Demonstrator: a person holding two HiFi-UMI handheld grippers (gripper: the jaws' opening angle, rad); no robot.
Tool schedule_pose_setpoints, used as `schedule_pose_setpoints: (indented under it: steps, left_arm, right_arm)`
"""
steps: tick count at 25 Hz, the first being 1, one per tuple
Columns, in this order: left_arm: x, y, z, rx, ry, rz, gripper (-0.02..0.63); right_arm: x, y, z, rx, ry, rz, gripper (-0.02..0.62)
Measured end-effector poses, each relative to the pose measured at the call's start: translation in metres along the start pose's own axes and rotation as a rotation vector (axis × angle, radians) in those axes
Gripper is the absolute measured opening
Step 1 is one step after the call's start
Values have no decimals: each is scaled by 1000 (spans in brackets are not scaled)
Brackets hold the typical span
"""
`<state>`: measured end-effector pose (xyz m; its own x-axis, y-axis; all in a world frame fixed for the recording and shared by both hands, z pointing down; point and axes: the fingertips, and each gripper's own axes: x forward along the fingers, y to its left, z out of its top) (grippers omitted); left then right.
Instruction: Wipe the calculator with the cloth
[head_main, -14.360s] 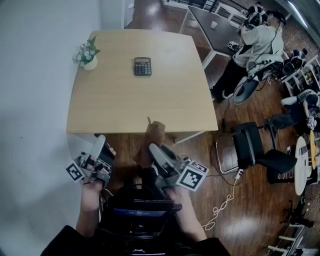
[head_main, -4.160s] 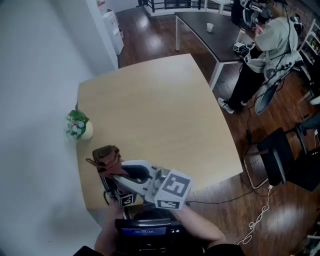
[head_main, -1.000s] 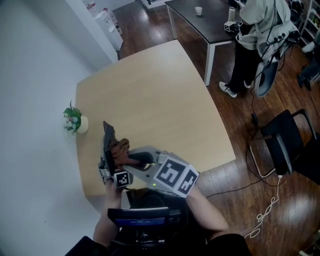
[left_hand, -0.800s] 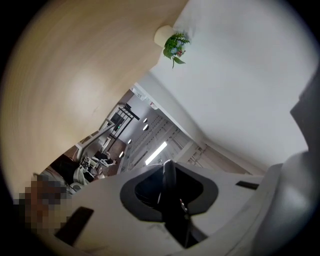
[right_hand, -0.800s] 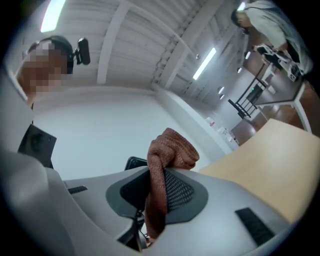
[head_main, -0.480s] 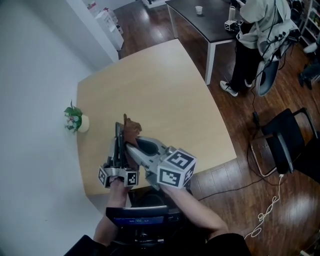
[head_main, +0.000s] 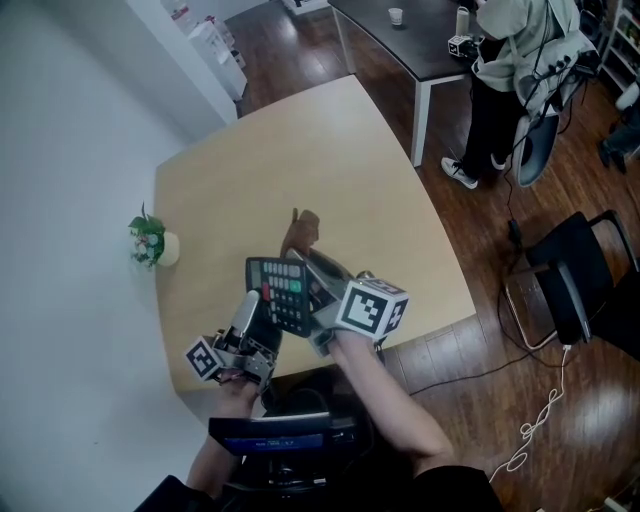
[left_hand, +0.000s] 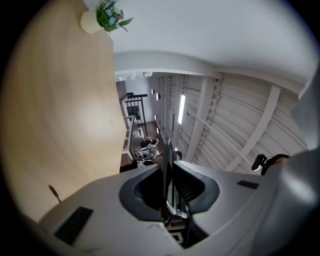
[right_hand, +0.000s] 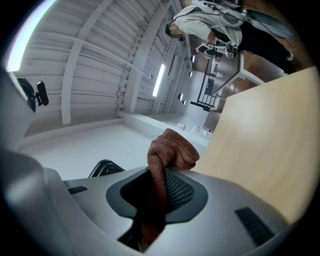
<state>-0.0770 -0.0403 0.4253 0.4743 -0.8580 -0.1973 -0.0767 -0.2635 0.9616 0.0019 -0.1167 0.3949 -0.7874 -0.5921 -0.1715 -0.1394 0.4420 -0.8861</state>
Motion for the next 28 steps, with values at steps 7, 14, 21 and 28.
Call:
schedule_pose_setpoints:
  steps: [7,14,21,28]
  left_arm:
    - [-2,10,22,-585,-331,-258,48]
    - [3,-16,67,-580,-361,-411,46]
    - [32,-21,34,-618,-305,-431,49]
    - [36,-21,32,-611,-292,-427,46]
  right_arm:
    - [13,19,3,12,-7,61,78]
    - [-2,117,4,-89,-36,362,78]
    - [10,125,-1,-209,124,414,80]
    - [7,70,10,-240,131,177,78]
